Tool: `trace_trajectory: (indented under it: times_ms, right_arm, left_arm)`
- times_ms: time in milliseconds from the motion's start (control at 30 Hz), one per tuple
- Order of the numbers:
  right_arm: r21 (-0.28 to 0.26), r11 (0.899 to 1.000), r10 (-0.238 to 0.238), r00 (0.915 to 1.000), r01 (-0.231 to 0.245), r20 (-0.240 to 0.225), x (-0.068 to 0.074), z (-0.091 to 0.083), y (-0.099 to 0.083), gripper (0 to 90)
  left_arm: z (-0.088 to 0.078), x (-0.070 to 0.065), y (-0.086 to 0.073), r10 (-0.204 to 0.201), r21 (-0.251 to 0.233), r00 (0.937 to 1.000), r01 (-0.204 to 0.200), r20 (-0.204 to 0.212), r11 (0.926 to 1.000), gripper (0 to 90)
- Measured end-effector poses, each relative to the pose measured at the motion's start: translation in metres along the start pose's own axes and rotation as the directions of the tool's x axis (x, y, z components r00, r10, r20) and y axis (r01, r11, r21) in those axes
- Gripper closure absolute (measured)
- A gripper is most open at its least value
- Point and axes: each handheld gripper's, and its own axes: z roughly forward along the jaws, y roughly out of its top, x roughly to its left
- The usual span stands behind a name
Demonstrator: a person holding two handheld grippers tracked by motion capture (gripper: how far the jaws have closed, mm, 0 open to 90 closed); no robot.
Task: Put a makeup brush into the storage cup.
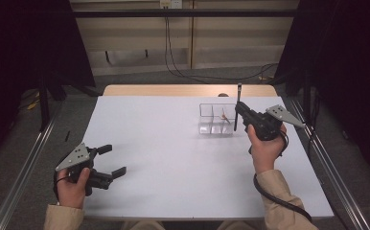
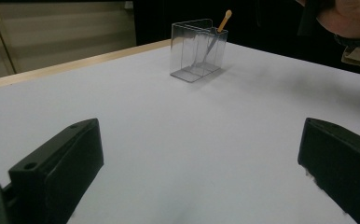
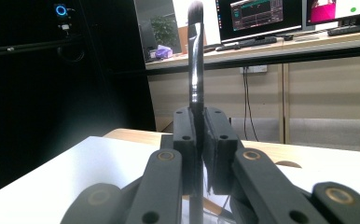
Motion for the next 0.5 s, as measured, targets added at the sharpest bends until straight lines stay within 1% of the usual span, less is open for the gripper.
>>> trace_trajectory:
  times_ms: [167, 300, 500]
  right_arm:
    - [-0.007, 1.0, 0.005, 1.0, -0.005, 0.003, -0.0016, 0.0016, 0.0011, 84.7]
    - [-0.008, 1.0, -0.003, 1.0, 0.003, 0.004, -0.0032, 0.0028, 0.0023, 84.6]
    - [-0.009, 1.0, 0.006, 0.9999, -0.006, 0.011, -0.007, 0.0046, 0.0034, 84.7]
  left_arm:
    - [0.0004, -0.0002, -0.0002, -0.003, -0.002, 1.0, 0.003, 0.001, 1.0, 0.0]
    - [0.0002, 0.0, -0.0003, -0.004, -0.002, 1.0, 0.004, 0.0, 1.0, 0.0]
    - [-0.0001, -0.0001, -0.0001, 0.001, 0.001, 1.0, -0.001, 0.0, 1.0, 0.0]
